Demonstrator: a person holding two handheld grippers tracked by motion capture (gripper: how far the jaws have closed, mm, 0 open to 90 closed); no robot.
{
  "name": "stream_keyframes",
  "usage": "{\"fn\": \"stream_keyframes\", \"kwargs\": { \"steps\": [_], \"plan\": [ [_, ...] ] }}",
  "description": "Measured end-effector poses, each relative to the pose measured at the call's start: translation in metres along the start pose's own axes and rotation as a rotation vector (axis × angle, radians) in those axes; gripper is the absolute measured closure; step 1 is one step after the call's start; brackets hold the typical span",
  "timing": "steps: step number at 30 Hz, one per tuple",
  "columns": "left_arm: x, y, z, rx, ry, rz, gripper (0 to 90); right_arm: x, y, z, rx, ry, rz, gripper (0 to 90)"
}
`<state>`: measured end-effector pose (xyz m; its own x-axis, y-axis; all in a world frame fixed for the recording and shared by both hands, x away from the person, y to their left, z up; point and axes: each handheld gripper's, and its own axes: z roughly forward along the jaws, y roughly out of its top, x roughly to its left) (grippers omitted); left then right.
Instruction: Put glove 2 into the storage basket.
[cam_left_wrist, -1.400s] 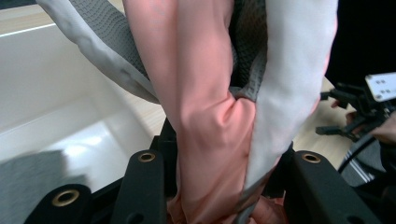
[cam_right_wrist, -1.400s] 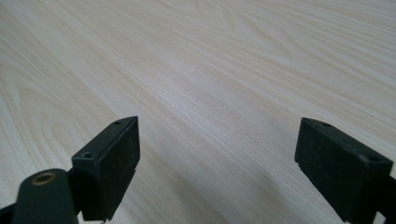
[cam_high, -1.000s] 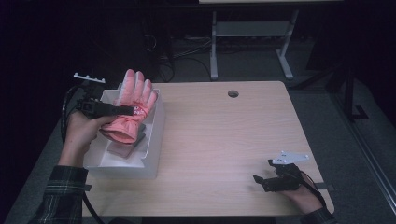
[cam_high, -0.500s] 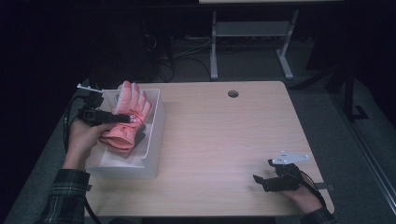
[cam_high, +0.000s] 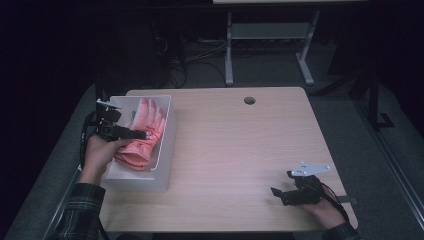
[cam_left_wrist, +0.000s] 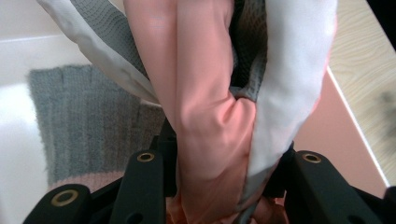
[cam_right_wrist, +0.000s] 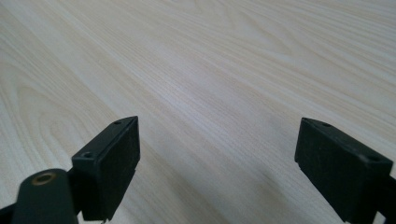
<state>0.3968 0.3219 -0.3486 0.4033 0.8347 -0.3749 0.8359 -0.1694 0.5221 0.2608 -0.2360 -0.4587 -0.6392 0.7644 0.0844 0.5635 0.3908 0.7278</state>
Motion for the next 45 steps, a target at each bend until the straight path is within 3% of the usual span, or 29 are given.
{"fn": "stream_keyframes", "kwargs": {
  "steps": [18, 25, 33, 37, 45],
  "plan": [
    [0.009, -0.011, 0.030, 0.050, 0.022, -0.022, 60.1, 0.000, 0.000, 0.000, 0.003, -0.001, 0.001, 13.9],
    [0.015, -0.015, 0.048, 0.093, 0.027, -0.033, 58.8, 0.000, 0.000, 0.000, 0.004, -0.002, 0.000, 13.9],
    [0.017, -0.019, 0.060, 0.113, 0.035, -0.012, 54.8, 0.001, 0.000, 0.000, 0.005, -0.001, 0.001, 13.9],
    [0.019, -0.021, 0.059, 0.098, 0.020, -0.015, 46.7, 0.001, 0.000, 0.000, 0.005, -0.001, 0.001, 13.9],
    [0.021, -0.020, 0.051, 0.048, 0.003, 0.001, 20.2, 0.000, 0.000, 0.000, 0.006, 0.000, 0.001, 13.9]
  ]
}}
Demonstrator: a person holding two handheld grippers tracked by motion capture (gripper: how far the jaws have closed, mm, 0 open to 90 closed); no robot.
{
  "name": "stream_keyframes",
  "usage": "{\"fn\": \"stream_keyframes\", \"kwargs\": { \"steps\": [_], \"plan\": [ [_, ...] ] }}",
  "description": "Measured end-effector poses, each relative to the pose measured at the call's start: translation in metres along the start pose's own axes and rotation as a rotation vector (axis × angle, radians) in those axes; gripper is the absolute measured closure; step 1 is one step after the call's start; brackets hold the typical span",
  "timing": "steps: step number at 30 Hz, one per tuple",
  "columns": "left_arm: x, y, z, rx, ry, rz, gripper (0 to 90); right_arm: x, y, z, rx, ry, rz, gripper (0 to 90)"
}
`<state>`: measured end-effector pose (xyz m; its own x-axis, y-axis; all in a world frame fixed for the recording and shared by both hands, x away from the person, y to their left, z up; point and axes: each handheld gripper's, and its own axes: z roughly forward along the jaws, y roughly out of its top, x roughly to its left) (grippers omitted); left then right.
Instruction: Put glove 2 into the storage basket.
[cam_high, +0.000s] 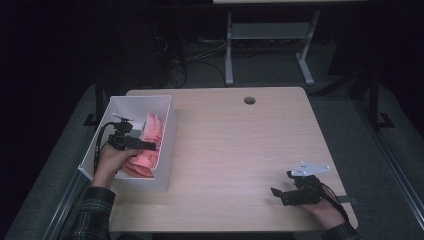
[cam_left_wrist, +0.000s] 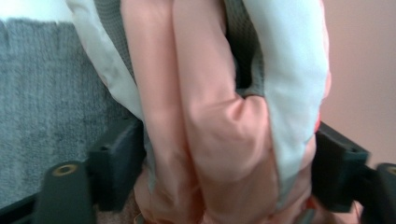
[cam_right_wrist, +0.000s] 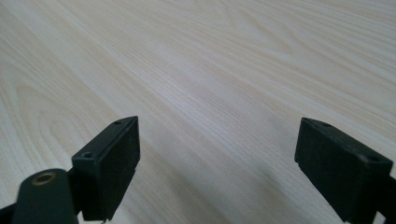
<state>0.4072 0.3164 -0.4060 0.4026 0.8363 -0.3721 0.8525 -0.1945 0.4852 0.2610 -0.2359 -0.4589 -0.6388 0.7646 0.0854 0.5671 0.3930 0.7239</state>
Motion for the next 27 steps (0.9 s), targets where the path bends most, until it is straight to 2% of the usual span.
{"fn": "stream_keyframes", "kwargs": {
  "steps": [6, 10, 18, 24, 27],
  "plan": [
    [-0.002, 0.004, -0.017, -0.048, 0.014, 0.012, 15.4, 0.000, 0.000, 0.000, 0.001, -0.001, -0.002, 13.9],
    [-0.007, 0.009, -0.032, -0.073, 0.037, 0.043, 14.8, 0.001, 0.000, 0.000, 0.001, 0.000, 0.002, 13.9],
    [-0.017, 0.017, -0.051, -0.099, 0.046, 0.092, 14.5, 0.001, 0.000, 0.001, 0.000, 0.000, 0.000, 13.9],
    [-0.032, 0.024, -0.066, -0.132, 0.043, 0.137, 14.5, 0.001, 0.000, 0.001, -0.002, 0.002, 0.001, 13.9],
    [-0.040, 0.028, -0.071, -0.142, 0.039, 0.172, 14.5, 0.001, 0.000, 0.001, -0.002, 0.002, 0.001, 13.9]
  ]
}}
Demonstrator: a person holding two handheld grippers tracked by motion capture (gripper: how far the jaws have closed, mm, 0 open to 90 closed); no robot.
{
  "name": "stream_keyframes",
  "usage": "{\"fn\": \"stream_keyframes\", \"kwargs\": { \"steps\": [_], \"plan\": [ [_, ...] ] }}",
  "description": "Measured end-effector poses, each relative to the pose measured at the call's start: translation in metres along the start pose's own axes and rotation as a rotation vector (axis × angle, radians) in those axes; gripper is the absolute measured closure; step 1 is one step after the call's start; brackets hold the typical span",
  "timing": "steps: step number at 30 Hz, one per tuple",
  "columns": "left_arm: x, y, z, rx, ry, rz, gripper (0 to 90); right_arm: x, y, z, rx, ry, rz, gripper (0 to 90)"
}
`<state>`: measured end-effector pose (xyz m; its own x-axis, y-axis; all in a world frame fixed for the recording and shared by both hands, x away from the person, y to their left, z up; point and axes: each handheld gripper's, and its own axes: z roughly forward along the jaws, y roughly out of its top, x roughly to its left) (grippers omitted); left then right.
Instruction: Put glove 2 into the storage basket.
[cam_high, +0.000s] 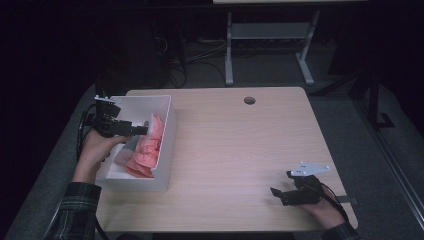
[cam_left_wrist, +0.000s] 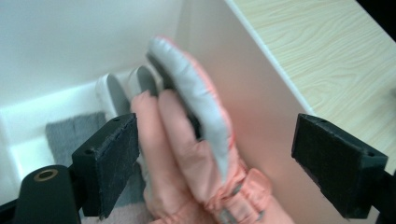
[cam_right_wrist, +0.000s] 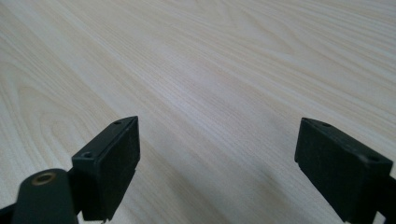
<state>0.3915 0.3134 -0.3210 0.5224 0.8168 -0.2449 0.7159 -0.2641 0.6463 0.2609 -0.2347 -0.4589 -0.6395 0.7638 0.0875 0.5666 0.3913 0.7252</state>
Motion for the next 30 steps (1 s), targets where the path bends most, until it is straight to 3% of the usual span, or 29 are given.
{"fn": "stream_keyframes", "kwargs": {
  "steps": [5, 14, 21, 27, 30],
  "plan": [
    [-0.018, 0.011, -0.004, -0.036, -0.020, 0.047, 14.5, 0.000, 0.000, 0.000, 0.002, 0.001, 0.002, 13.9],
    [-0.050, 0.026, 0.000, -0.055, -0.055, 0.127, 14.5, -0.001, 0.001, 0.001, -0.006, 0.006, -0.005, 13.9],
    [-0.081, 0.035, 0.012, -0.066, -0.096, 0.200, 14.5, -0.001, 0.001, 0.001, -0.007, 0.015, -0.013, 13.9],
    [-0.104, 0.038, 0.024, -0.067, -0.126, 0.240, 14.5, -0.001, 0.001, 0.001, -0.009, 0.015, -0.012, 13.9],
    [-0.115, 0.038, 0.029, -0.058, -0.123, 0.269, 14.4, -0.002, 0.002, 0.001, -0.010, 0.013, -0.010, 13.9]
  ]
}}
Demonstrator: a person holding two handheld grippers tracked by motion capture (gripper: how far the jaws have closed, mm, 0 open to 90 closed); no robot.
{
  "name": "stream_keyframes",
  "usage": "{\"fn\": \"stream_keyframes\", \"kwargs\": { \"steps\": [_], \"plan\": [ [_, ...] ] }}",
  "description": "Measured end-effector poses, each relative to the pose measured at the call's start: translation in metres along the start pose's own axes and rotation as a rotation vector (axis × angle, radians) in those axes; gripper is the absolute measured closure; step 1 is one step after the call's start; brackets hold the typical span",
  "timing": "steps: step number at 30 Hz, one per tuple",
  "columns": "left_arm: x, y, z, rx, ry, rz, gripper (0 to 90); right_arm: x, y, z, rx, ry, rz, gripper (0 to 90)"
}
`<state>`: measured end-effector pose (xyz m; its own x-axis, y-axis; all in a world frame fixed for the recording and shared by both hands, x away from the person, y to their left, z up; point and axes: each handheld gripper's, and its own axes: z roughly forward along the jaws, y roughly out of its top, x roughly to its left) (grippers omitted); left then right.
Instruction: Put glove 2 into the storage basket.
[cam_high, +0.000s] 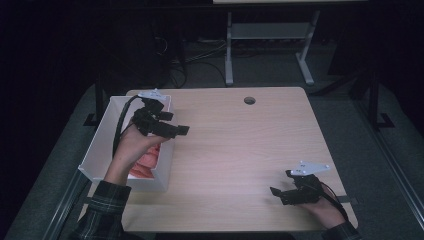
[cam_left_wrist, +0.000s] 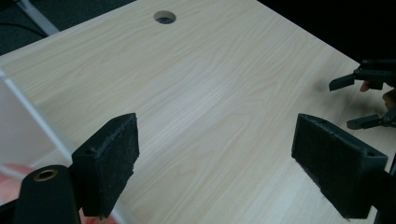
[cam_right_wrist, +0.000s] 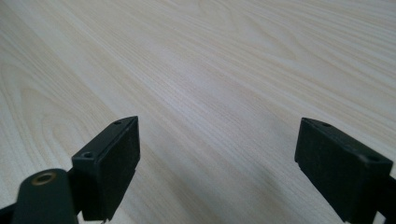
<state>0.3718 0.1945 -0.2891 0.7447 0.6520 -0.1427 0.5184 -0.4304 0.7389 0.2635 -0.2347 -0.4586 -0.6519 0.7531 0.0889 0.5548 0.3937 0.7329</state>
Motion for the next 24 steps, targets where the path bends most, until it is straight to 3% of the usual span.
{"fn": "stream_keyframes", "kwargs": {
  "steps": [5, 11, 24],
  "plan": [
    [-0.016, 0.000, 0.012, -0.026, -0.025, 0.007, 14.5, 0.000, 0.000, -0.001, -0.002, -0.002, -0.006, 13.9],
    [-0.032, -0.005, 0.026, -0.024, -0.043, 0.021, 14.5, 0.000, 0.000, -0.001, -0.001, -0.002, -0.004, 13.9],
    [-0.064, -0.026, 0.059, 0.030, -0.075, 0.078, 14.5, 0.002, 0.000, -0.001, -0.004, 0.001, -0.012, 13.9]
  ]
}}
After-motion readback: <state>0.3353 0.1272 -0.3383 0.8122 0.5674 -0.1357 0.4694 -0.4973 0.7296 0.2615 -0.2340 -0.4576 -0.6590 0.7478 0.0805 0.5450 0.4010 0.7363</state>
